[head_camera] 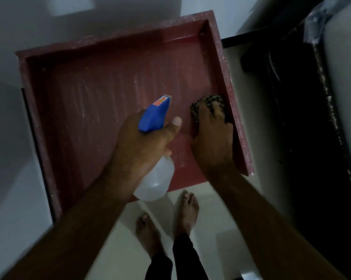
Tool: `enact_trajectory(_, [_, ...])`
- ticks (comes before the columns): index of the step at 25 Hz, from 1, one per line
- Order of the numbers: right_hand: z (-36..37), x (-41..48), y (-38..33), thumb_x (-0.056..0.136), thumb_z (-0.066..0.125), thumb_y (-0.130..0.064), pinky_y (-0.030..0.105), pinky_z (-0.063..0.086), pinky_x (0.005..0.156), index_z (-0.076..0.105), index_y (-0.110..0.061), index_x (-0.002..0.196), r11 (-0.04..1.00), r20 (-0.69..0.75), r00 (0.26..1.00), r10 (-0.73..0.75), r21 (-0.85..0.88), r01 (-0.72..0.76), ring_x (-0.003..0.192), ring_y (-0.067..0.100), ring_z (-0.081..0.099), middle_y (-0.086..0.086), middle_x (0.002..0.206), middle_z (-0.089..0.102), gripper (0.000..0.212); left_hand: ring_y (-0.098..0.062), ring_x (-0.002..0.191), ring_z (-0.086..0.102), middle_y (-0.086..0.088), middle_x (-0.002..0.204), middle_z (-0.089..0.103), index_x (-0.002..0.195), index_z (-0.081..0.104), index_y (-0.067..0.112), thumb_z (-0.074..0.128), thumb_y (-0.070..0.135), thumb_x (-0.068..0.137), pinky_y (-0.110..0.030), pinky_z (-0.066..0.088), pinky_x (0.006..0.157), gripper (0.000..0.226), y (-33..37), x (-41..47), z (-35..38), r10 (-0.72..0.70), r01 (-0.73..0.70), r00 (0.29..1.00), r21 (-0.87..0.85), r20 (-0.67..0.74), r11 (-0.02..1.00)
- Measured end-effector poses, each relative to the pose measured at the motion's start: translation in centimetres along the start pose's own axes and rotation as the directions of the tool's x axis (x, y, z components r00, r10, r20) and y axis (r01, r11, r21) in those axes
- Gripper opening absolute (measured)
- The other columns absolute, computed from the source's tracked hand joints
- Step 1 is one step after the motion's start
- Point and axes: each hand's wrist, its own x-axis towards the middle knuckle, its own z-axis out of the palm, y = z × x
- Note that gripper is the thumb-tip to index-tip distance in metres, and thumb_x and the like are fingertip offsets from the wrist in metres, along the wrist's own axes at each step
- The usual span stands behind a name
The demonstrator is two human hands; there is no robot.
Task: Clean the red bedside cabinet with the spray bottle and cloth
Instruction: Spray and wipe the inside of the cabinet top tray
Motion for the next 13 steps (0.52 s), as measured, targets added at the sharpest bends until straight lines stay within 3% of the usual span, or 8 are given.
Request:
enact_trajectory(4, [-0.7, 2.4, -1.0, 0.085, 0.062, 0.002, 0.052, 0.031, 0.119, 0.035, -0.015, 0.159, 1.0, 0.005, 1.0, 0.002, 0.029, -0.003, 0.156, 0.03, 0.026, 0.014, 0.166, 0.034, 0.08, -0.006, 0.051, 0.065, -0.024, 0.083, 0.067, 0.105, 0.06, 0.006, 0.072, 0.048, 0.086, -0.01, 0.047, 0.049, 0.048, 0.2, 0.0, 0.3, 0.007, -0.007, 1.0, 0.02, -0.009, 1.0])
enact_trajectory(8, [-0.3, -0.7, 0.6, 0.087, 0.065, -0.001, 0.06, 0.027, 0.12, 0.032, -0.021, 0.161, 1.0, 0.01, 1.0, 0.004, 0.025, -0.005, 0.159, 0.028, 0.017, 0.008, 0.169, 0.03, 0.082, -0.011, 0.056, 0.068, -0.022, 0.082, 0.067, 0.108, 0.061, 0.007, 0.072, 0.047, 0.087, -0.023, 0.049, 0.06, 0.046, 0.4, -0.1, 0.3, 0.023, -0.023, 1.0, 0.011, 0.009, 1.0])
enact_trajectory(13, [1.0, 0.2, 0.2, 0.09, 0.066, -0.006, 0.06, 0.03, 0.119, 0.034, -0.019, 0.162, 0.995, -0.069, 0.996, 0.063, 0.085, -0.057, 0.159, 0.029, 0.018, 0.009, 0.174, 0.013, 0.079, -0.01, 0.056, 0.066, -0.021, 0.082, 0.069, 0.098, 0.062, 0.008, 0.072, 0.049, 0.086, -0.014, 0.046, 0.052, 0.044, 0.1, 0.3, 0.4, 0.014, -0.014, 1.0, -0.001, 0.016, 1.0])
